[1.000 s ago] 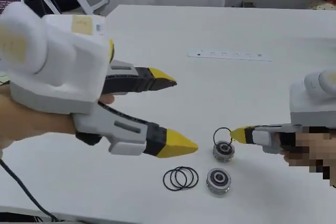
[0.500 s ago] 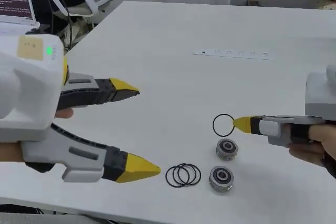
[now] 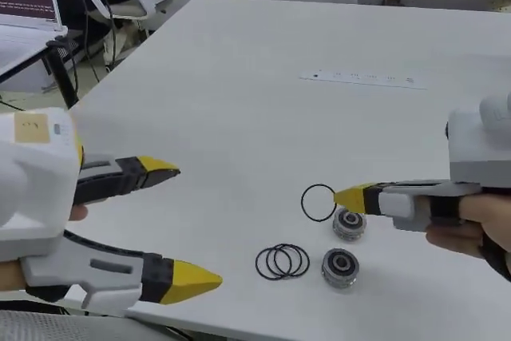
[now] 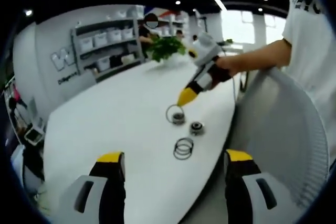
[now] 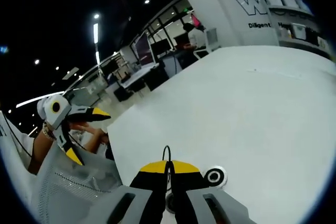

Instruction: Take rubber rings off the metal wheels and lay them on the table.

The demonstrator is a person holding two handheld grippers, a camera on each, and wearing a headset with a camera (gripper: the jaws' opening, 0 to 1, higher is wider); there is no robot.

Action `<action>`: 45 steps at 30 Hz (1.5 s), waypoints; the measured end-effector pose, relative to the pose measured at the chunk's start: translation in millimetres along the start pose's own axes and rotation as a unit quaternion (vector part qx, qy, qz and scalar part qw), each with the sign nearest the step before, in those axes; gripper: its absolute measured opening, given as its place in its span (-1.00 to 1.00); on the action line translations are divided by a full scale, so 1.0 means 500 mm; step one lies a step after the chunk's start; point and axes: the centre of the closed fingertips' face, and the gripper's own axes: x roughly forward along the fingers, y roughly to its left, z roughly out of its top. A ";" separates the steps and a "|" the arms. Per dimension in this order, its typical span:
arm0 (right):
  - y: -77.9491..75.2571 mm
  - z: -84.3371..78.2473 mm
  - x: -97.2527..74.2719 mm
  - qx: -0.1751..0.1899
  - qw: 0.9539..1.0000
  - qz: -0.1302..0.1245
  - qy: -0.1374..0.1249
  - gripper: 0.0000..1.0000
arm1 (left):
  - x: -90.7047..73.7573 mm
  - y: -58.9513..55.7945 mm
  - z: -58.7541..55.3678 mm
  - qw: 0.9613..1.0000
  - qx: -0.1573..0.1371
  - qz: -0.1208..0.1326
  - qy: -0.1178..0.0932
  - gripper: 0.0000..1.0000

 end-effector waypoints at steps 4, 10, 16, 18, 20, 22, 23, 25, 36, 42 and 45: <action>0.014 -0.016 0.010 -0.004 1.000 0.014 0.019 -1.00 | 0.007 -0.004 -0.010 1.000 -0.015 -0.001 -0.001 0.56; 0.027 -0.049 0.026 -0.017 0.998 0.027 0.053 -1.00 | 0.012 -0.008 -0.012 1.000 -0.028 -0.001 -0.006 0.56; 0.031 -0.079 0.040 -0.027 0.995 0.034 0.085 -1.00 | 0.015 -0.011 -0.017 0.999 -0.034 0.000 -0.005 0.55; 0.029 -0.085 0.044 -0.029 0.995 0.035 0.090 -1.00 | 0.018 -0.012 -0.020 0.999 -0.043 0.001 -0.005 0.54; 0.027 -0.092 0.049 -0.029 0.994 0.037 0.097 -1.00 | 0.021 -0.015 -0.022 0.999 -0.048 -0.001 -0.005 0.53; 0.021 -0.100 0.054 -0.032 0.993 0.032 0.105 -1.00 | 0.021 -0.015 -0.021 0.999 -0.049 -0.002 -0.005 0.51; 0.019 -0.103 0.055 -0.033 0.993 0.031 0.109 -1.00 | 0.022 -0.017 -0.020 0.999 -0.049 -0.003 -0.006 0.51; 0.013 -0.108 0.058 -0.031 0.993 0.030 0.113 -1.00 | 0.023 -0.020 -0.022 0.999 -0.051 -0.006 -0.003 0.52; -0.003 -0.114 0.061 -0.046 0.992 0.009 0.119 -1.00 | 0.028 -0.025 -0.027 0.998 -0.055 -0.009 0.004 0.49; -0.014 -0.118 0.064 -0.059 0.990 -0.002 0.126 -0.99 | 0.028 -0.025 -0.027 0.999 -0.050 -0.008 0.006 0.45; -0.016 -0.118 0.065 -0.060 0.990 -0.003 0.126 -0.97 | 0.027 -0.025 -0.027 0.999 -0.051 -0.007 0.006 0.45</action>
